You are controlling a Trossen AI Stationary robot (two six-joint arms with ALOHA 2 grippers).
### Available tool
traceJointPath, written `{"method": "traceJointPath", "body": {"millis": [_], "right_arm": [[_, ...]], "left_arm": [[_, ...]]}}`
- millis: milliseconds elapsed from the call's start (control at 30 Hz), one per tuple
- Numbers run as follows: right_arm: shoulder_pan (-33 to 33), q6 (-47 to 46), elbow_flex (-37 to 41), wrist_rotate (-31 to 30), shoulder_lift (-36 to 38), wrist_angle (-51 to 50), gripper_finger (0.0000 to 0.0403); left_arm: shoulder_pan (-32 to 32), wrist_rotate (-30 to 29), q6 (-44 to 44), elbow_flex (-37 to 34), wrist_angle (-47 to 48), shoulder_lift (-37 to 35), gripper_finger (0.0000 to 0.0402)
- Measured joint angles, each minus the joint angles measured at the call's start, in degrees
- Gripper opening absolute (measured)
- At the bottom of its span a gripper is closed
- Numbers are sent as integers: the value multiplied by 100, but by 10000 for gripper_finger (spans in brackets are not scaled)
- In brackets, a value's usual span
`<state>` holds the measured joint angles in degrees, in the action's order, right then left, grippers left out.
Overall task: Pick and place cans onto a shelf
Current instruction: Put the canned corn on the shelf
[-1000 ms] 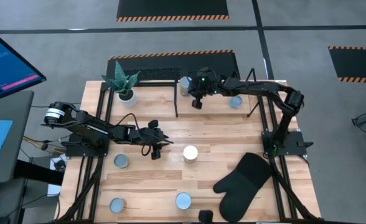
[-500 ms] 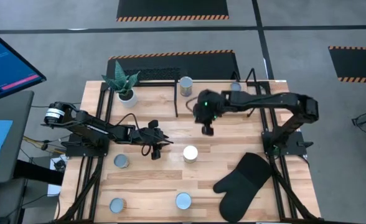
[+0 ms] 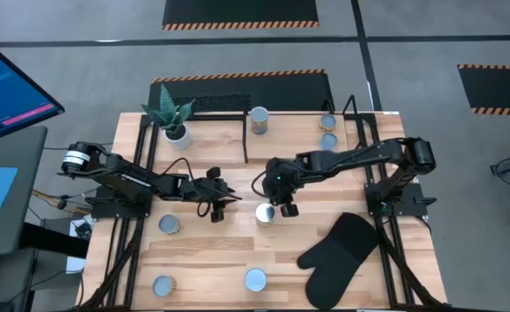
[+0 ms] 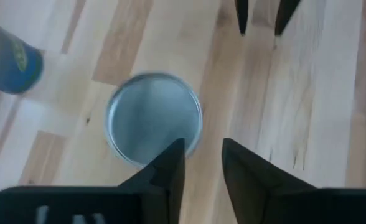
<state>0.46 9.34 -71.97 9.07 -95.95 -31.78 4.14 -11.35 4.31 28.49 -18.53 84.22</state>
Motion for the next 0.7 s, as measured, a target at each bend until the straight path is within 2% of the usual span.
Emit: {"method": "traceJointPath", "body": {"millis": [300,700], "right_arm": [[173,-227,3,-11,-27,276,173],[165,-246,-5,-81,-471,544,161]], "left_arm": [[-2,0,0,0,-3,0,140],[-2,0,0,0,-17,0,140]]}}
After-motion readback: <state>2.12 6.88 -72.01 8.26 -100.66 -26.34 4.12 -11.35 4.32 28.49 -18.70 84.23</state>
